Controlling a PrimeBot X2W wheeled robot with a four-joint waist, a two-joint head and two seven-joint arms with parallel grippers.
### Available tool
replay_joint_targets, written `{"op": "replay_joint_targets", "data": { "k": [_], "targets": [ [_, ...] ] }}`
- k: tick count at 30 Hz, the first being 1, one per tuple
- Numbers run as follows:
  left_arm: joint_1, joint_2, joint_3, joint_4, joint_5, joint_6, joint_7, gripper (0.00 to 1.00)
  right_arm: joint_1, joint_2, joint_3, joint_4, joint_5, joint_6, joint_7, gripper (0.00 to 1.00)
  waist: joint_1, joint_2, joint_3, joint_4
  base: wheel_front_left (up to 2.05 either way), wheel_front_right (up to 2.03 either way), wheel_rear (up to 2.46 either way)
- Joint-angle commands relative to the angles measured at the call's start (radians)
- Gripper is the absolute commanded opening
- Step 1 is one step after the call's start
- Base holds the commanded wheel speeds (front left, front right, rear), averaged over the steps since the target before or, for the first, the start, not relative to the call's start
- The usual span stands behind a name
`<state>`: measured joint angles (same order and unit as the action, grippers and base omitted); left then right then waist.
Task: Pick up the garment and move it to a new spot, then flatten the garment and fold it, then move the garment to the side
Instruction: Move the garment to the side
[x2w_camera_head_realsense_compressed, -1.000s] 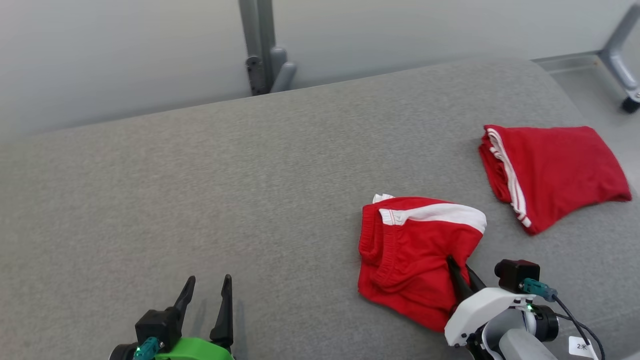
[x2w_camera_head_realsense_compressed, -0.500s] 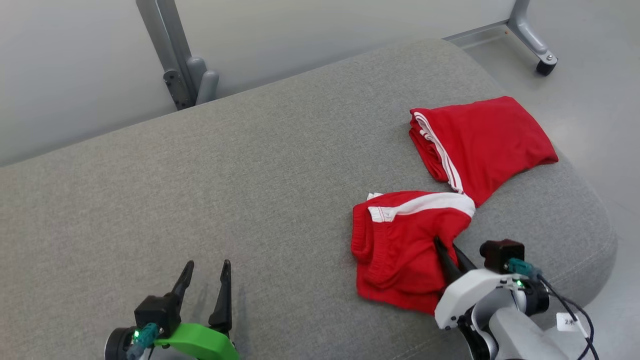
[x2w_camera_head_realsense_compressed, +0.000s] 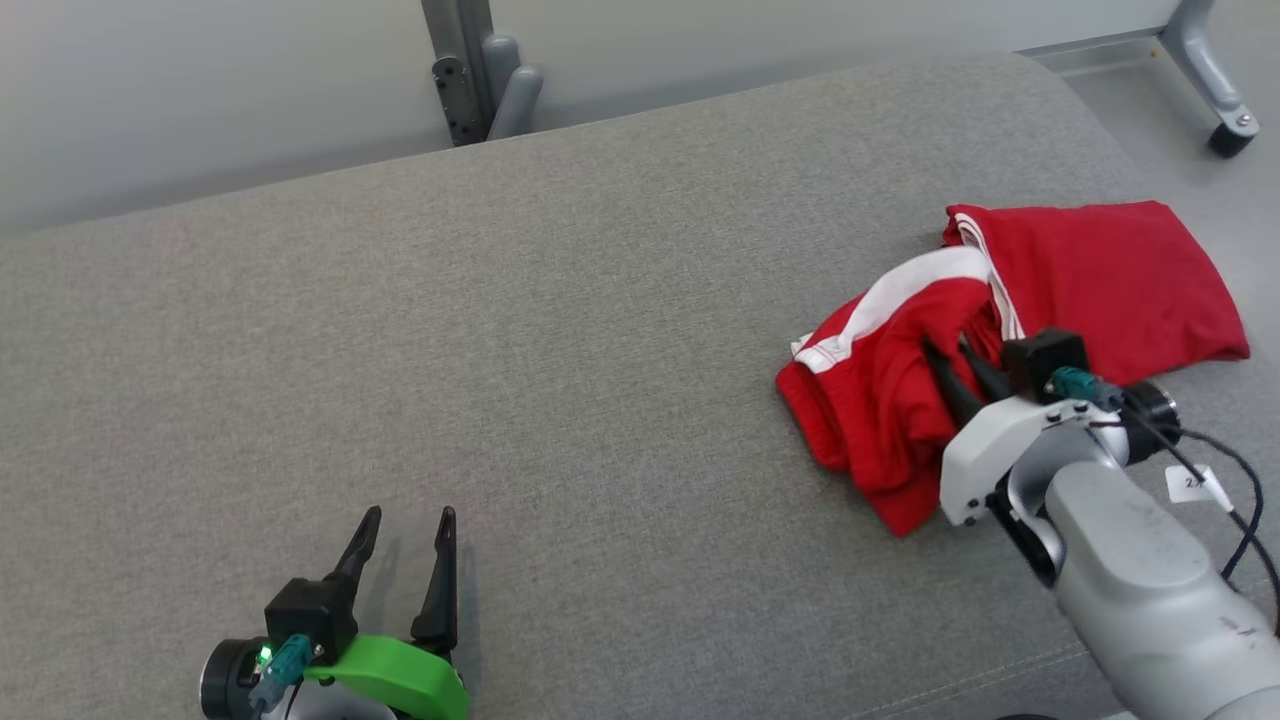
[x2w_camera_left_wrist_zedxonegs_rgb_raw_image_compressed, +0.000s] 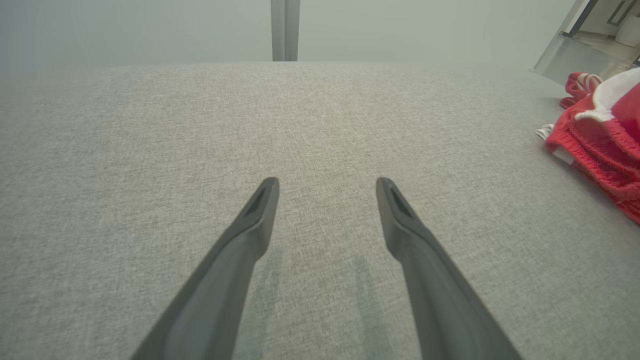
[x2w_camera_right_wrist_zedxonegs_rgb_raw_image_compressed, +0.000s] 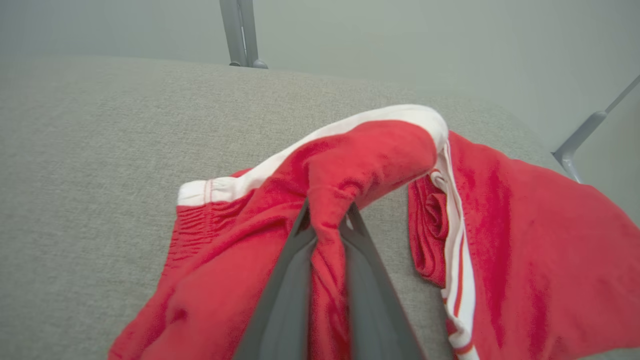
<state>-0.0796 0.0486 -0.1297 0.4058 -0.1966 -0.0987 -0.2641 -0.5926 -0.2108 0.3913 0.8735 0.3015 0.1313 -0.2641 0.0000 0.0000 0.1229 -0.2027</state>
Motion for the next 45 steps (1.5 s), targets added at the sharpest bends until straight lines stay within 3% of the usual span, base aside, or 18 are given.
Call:
{"op": "replay_joint_targets", "data": {
  "k": [1, 11, 16, 23, 24, 25, 33, 40, 45],
  "targets": [
    [-0.020, 0.004, 0.001, -0.003, 0.008, -0.005, 0.001, 1.00, -0.032, -0.026, 0.011, 0.011, 0.006, -0.001, 0.000, 0.00, 0.0000, 0.0000, 0.028, 0.037, 0.00, 0.00, 0.00],
    [-0.023, 0.004, 0.018, -0.009, 0.029, -0.012, 0.001, 1.00, -0.190, -0.218, 0.086, 0.163, 0.028, -0.002, 0.008, 0.00, 0.0000, 0.0000, 0.051, 0.101, 0.00, 0.00, 0.00],
    [-0.021, 0.004, 0.028, -0.013, 0.030, -0.013, 0.001, 1.00, -0.233, -0.296, 0.043, 0.264, 0.020, -0.002, 0.005, 0.00, 0.0000, 0.0000, 0.064, 0.122, 0.00, 0.00, 0.00],
    [-0.032, 0.004, 0.036, -0.012, 0.045, -0.014, 0.001, 1.00, -0.281, -0.353, -0.038, 0.368, -0.052, -0.002, -0.001, 0.00, 0.0000, 0.0000, 0.082, 0.132, 0.00, 0.00, 0.00],
    [-0.036, 0.004, 0.038, -0.011, 0.048, -0.015, 0.001, 1.00, -0.289, -0.366, -0.054, 0.376, -0.067, -0.002, -0.002, 0.27, 0.0000, 0.0000, 0.085, 0.133, 0.00, 0.00, 0.00],
    [-0.038, 0.004, 0.039, -0.009, 0.051, -0.015, 0.001, 1.00, -0.293, -0.370, -0.072, 0.383, -0.084, -0.002, -0.001, 0.98, 0.0000, 0.0000, 0.087, 0.133, 0.00, 0.00, 0.00],
    [-0.039, 0.004, 0.046, -0.003, 0.040, -0.007, 0.001, 1.00, -0.268, -0.340, -0.228, 0.377, -0.237, -0.002, -0.001, 1.00, 0.0000, 0.0000, 0.084, 0.133, 0.00, 0.00, 0.00],
    [-0.023, 0.004, 0.050, 0.000, 0.029, 0.004, 0.001, 1.00, -0.142, -0.185, -0.320, 0.139, -0.303, -0.002, -0.001, 1.00, 0.0000, 0.0000, 0.051, 0.129, 0.00, 0.00, 0.00],
    [-0.006, 0.004, 0.065, -0.004, 0.012, 0.015, 0.001, 1.00, -0.016, -0.066, -0.345, -0.030, -0.260, -0.002, -0.001, 1.00, 0.0000, 0.0000, 0.018, 0.136, 0.00, 0.00, 0.00]
  ]
}}
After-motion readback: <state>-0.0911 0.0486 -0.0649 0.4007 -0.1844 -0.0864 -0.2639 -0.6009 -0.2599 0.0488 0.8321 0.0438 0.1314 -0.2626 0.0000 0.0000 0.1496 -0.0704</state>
